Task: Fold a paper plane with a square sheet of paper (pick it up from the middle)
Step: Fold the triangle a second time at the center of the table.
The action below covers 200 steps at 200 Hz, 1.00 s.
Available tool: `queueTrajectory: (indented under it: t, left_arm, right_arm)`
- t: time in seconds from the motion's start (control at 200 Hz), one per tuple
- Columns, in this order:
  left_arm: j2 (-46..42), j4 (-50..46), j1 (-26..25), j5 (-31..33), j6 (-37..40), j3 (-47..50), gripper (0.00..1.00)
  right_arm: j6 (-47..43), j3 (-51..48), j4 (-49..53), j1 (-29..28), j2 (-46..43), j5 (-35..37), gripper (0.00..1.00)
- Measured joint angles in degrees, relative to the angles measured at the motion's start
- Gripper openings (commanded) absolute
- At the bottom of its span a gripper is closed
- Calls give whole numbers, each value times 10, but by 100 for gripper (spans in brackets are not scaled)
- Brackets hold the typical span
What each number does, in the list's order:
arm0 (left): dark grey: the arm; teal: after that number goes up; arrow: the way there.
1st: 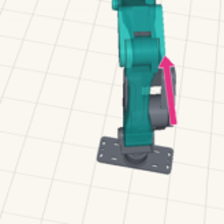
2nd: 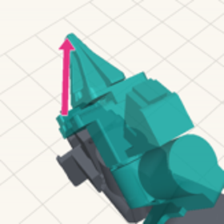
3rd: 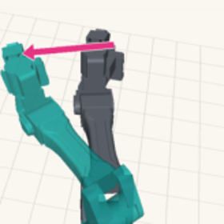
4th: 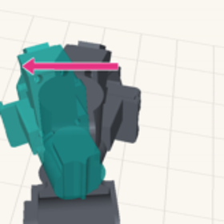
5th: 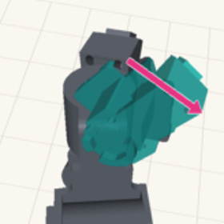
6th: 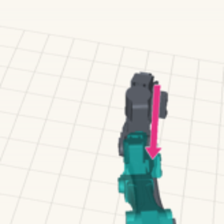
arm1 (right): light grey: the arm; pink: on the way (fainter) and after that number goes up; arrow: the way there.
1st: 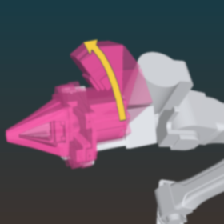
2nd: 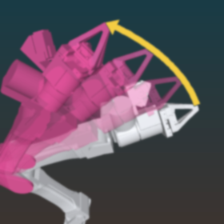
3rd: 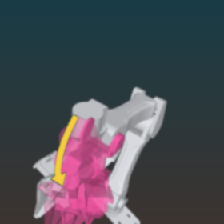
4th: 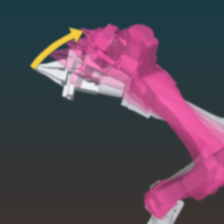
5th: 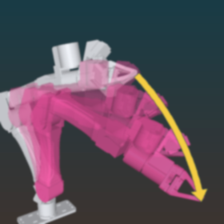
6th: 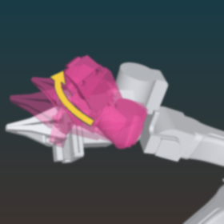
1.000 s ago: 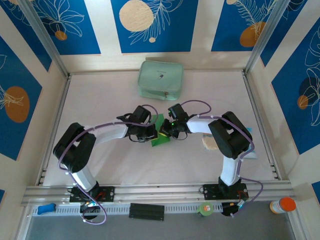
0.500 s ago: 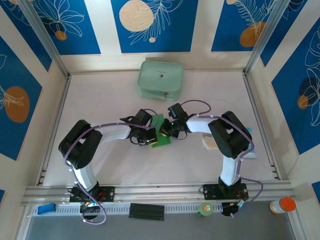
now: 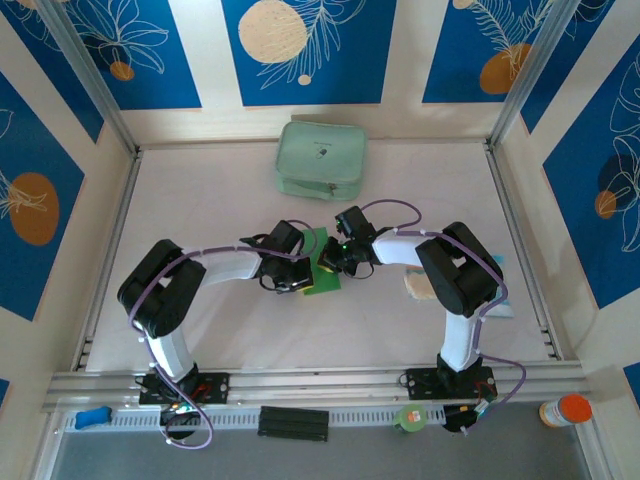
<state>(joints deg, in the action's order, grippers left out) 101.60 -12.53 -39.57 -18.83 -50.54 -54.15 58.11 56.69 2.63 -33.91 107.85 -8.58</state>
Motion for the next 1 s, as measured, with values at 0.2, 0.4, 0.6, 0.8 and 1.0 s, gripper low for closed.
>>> queueTrajectory:
  t: [0.2, 0.4, 0.6, 0.8, 1.0]
  left_arm:
    - [-1, 7, 0, 0, 0, 5, 5]
    - [-6, 21, 0, 0, 0, 16, 3]
    - [-6, 22, 0, 0, 0, 16, 2]
    - [-6, 22, 0, 0, 3, 16, 2]
    - [-6, 22, 0, 0, 9, 16, 2]
  right_arm:
    - [0, 0, 0, 0, 0, 0, 3]
    - [-16, 0, -3, 4, 0, -9, 4]
    - [-57, -3, 3, 5, -6, -17, 4]
    - [-74, -19, 4, -2, -24, -24, 4]
    - [-82, -19, 4, -19, -25, -34, 4]
